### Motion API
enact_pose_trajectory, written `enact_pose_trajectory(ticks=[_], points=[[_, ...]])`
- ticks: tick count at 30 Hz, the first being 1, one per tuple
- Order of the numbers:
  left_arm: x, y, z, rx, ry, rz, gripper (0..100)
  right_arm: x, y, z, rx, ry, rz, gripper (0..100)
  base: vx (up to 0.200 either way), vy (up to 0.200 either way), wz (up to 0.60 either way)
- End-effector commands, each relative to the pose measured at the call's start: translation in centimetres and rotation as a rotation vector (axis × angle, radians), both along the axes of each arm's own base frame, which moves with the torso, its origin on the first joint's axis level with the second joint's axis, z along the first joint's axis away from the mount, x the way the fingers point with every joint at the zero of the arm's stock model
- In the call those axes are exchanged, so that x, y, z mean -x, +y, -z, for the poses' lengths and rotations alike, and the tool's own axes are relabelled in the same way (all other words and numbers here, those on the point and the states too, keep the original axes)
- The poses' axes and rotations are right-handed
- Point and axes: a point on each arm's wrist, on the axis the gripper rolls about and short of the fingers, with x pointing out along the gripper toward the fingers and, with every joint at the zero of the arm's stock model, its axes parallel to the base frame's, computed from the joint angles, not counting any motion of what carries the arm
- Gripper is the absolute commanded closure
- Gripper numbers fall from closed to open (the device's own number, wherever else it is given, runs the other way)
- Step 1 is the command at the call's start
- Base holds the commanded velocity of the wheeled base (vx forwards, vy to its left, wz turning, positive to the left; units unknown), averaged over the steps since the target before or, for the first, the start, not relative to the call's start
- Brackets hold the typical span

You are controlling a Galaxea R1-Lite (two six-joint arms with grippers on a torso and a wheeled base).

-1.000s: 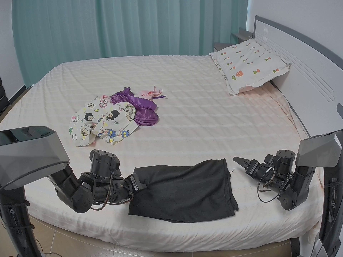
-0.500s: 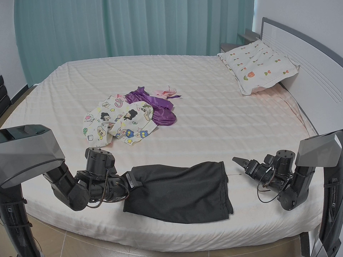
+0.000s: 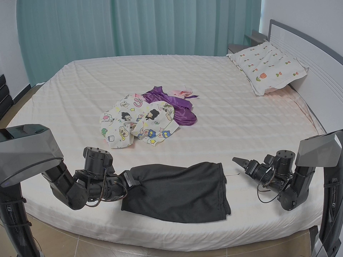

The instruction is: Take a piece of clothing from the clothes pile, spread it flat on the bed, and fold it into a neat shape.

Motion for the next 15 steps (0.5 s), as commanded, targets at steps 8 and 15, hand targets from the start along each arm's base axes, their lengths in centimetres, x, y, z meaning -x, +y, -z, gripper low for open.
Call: enact_pose_trajectory(ticks=[8,15], points=[[-0.03,0.17,0.08,-0.001,0.004,-0.006,100,0.01,0.02,-0.05,-0.002,-0.001,0.000,0,0.000,0.200,0.00],[-0.09,0.31,0.13,-0.002,0.005,-0.010,100,0.04,0.01,-0.08,0.000,-0.002,0.001,0,0.000,0.200,0.00]])
